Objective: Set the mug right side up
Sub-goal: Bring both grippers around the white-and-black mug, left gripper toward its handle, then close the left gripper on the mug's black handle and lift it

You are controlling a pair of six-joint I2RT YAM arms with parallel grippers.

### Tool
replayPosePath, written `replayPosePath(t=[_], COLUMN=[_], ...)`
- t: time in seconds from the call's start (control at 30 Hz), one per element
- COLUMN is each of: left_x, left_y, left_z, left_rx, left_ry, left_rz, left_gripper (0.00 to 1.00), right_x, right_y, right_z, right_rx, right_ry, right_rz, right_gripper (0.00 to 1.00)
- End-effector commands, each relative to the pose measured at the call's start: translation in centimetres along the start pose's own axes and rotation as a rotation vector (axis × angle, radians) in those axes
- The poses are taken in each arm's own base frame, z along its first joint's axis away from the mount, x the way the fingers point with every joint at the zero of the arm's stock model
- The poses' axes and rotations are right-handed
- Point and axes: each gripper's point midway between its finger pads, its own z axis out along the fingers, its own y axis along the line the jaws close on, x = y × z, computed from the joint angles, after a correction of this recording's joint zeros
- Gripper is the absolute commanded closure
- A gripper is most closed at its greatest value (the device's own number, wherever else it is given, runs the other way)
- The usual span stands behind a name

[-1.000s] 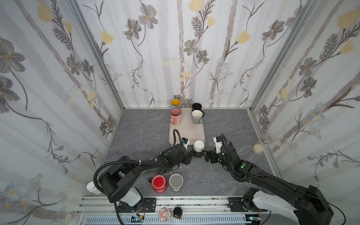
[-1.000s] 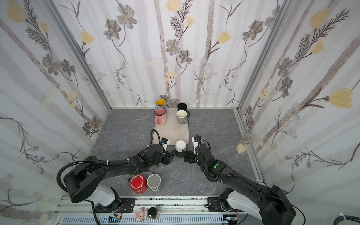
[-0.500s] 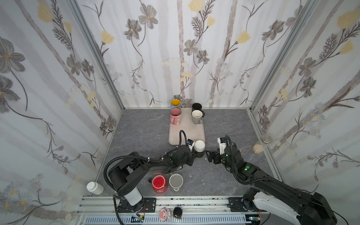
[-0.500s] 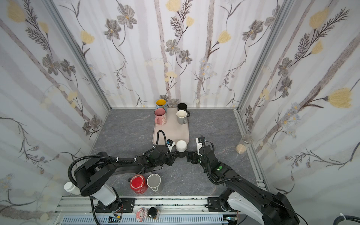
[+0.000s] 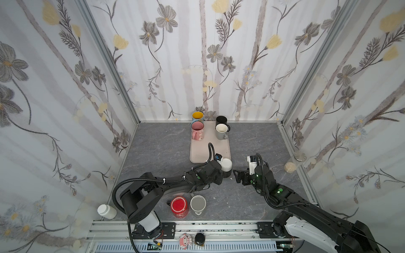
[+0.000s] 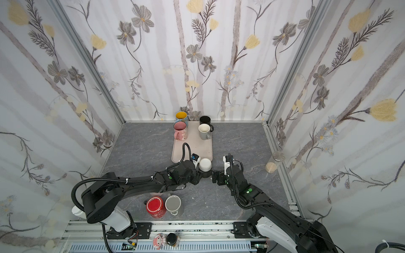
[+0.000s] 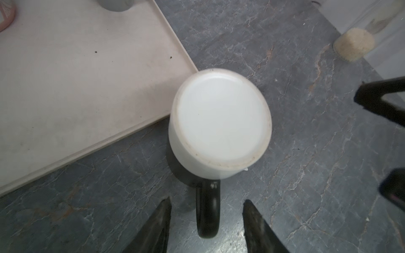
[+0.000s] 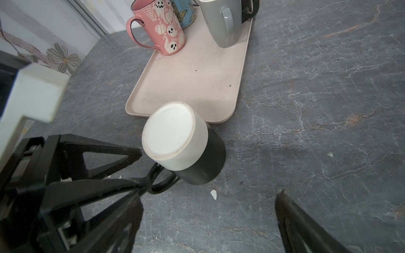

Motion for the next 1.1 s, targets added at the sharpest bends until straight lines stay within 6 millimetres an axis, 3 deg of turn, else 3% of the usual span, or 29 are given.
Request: replayPosePath(t=[0.0,0.07,0.4,0.63,1.07], left_x=[1.5,1.6,0.6,0.1,-0.3], left_y=[1.8,1.8,0.9,1.4,1.2], left_z=[0.1,0.3,2.2,2.9,3.1], left_rx=[-0.12,-0.126,-0.124,-0.16,-0.14], left_ry=[0.076,0.087,0.099,0.074,0.01], left_rz=[0.034,0.042,0.084,0.109,0.133], left_gripper=[0.54,0.6,0.59,0.6,0.84], right_x=[-0.4,-0.5,-0.5,-0.5,-0.1], right_y=[-0.3,-0.4,-0.6,-0.6,-0.6], right_z=[-0.3,-0.5,-0.8,-0.8,-0.9], right_rx=[0.011,0.014,0.016,0.013,0.004], right_ry=[-0.029,-0.033,-0.036,-0.036,-0.03], right_rz=[0.019,0.022,0.029,0.033,0.039], right_gripper=[0.06,0.06,0.05,0.05,0.05])
